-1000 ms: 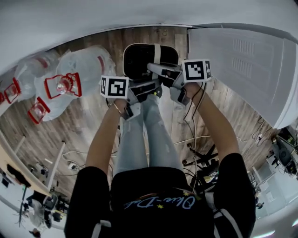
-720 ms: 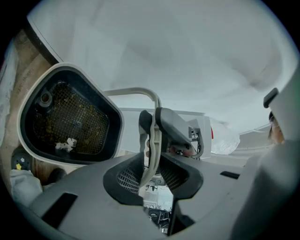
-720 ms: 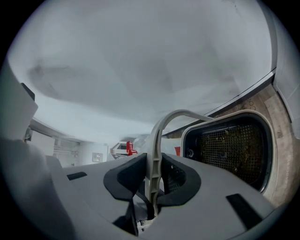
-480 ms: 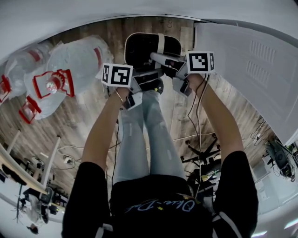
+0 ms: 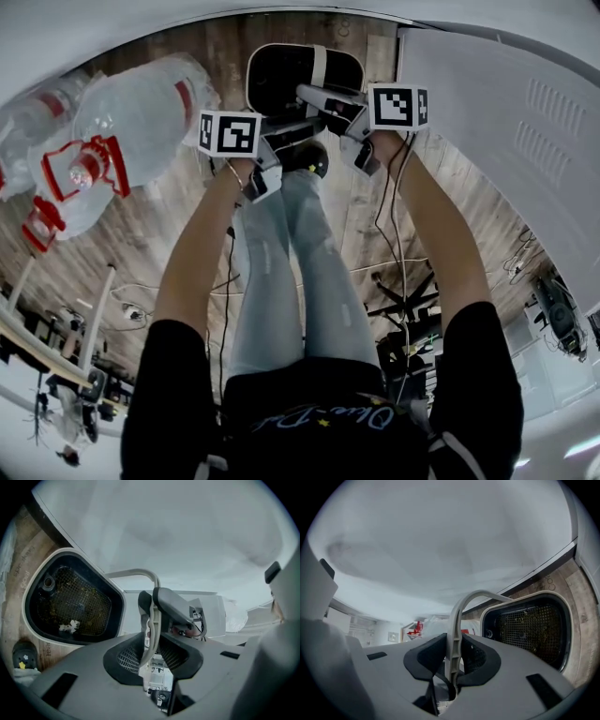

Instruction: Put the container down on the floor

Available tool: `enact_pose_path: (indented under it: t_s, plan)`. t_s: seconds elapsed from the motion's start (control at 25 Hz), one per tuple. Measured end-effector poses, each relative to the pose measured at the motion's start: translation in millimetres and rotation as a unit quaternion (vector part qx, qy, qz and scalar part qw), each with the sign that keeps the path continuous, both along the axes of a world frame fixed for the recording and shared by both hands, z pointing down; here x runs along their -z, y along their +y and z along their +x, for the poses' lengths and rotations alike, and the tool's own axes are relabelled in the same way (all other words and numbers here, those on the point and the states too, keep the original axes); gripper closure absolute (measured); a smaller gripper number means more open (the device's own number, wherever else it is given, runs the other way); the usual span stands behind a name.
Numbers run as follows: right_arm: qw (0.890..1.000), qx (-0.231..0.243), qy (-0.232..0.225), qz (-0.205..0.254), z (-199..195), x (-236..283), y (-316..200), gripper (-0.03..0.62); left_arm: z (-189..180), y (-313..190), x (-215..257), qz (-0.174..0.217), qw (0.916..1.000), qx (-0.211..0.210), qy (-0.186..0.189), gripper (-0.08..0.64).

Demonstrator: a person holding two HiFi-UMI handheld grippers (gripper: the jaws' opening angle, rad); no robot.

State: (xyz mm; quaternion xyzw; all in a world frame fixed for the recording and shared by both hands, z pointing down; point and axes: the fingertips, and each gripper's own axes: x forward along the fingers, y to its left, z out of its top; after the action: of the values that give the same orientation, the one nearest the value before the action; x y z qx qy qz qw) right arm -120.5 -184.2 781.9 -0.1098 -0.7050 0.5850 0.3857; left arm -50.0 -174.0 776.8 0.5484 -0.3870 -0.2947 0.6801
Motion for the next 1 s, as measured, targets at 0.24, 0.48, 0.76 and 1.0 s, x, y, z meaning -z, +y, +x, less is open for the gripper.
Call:
enact_pose_path:
  t_s: [0.24, 0.48, 0.76, 1.0]
  plan:
    - [1.0, -0.024, 0.005, 0.01, 3.6, -23.2, -2.1, 0.517, 2.3, 1.0, -21.8, -0.005, 1.0, -0.003, -0.004, 0.479]
    - [0.999, -0.044, 0.013, 0.008, 8.9, -35.1, -5.0, 0.517, 6.3, 0.3, -32.8, -0.016, 0.9997, -0.011, -0.013, 0.477]
    - [0.999, -0.042, 0.025, 0.009, 19.2, -46.8, -2.4, 0.517, 16.8, 3.3, -43.8, -0.031, 0.999, -0.028, -0.015, 0.477]
    - [0.998, -0.045, 0.037, 0.008, 27.3, -56.7, -1.6, 0.515, 23.5, 4.7, -52.4, -0.043, 0.9984, -0.031, -0.019, 0.478]
